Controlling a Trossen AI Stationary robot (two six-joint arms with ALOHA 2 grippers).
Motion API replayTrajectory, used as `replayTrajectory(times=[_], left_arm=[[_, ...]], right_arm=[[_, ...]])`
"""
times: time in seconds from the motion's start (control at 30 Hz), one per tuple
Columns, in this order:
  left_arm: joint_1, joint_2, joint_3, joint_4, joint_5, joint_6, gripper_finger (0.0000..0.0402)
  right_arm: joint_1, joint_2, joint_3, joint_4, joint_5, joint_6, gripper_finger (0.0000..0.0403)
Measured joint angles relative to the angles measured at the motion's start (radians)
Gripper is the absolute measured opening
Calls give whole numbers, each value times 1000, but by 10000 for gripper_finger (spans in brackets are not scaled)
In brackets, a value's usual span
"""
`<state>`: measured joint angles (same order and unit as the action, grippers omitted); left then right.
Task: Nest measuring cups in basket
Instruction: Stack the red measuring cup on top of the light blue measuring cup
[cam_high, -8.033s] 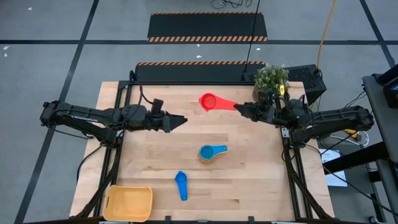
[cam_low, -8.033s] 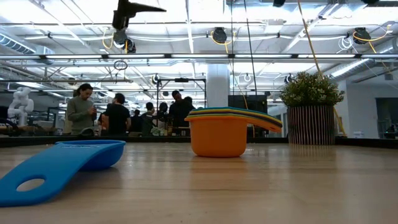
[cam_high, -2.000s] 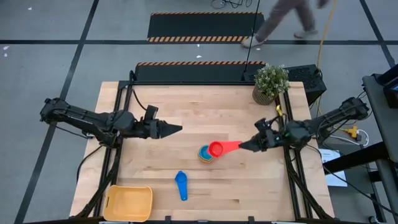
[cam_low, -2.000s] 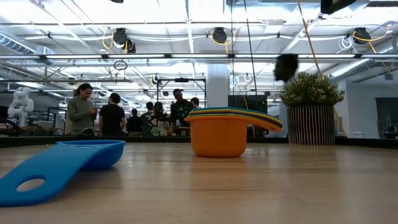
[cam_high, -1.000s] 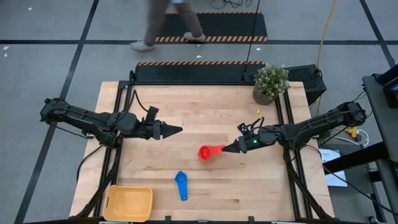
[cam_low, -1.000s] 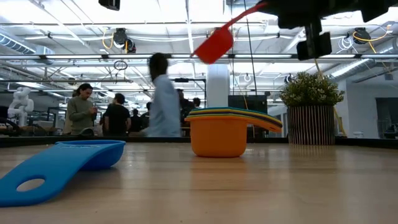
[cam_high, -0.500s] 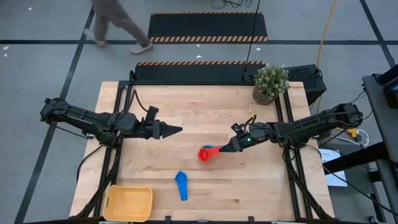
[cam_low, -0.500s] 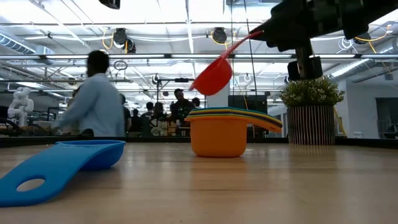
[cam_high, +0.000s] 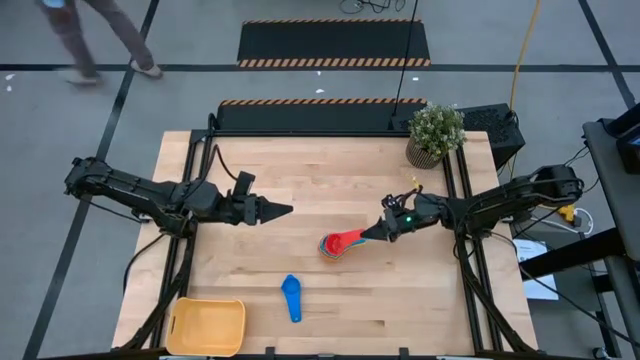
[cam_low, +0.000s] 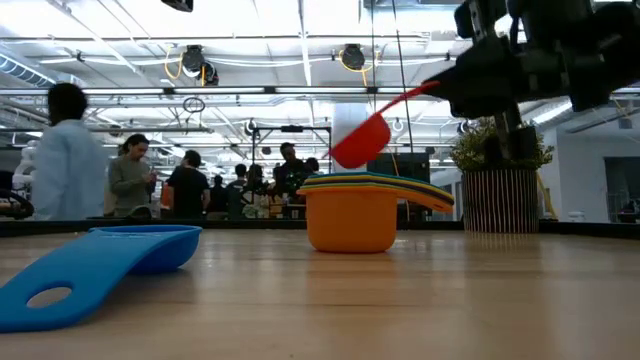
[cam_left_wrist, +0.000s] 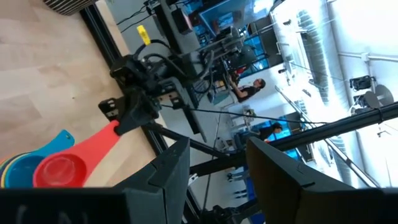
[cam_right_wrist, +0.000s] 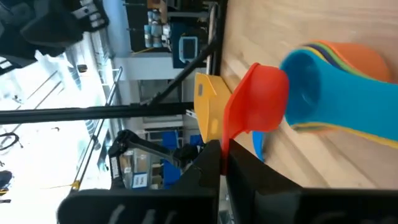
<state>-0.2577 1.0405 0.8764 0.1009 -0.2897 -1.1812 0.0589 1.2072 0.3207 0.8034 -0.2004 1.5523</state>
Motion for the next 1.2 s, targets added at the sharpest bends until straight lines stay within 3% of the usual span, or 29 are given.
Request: replayTrajectory(times=[0.73,1.2], left_arm=[[20,0,0,-2,0,30,159],[50,0,0,-2,0,54,159]], right_arm=[[2,2,-32,69,-9,-20,4],[2,94,-2,139,-10,-10,4]])
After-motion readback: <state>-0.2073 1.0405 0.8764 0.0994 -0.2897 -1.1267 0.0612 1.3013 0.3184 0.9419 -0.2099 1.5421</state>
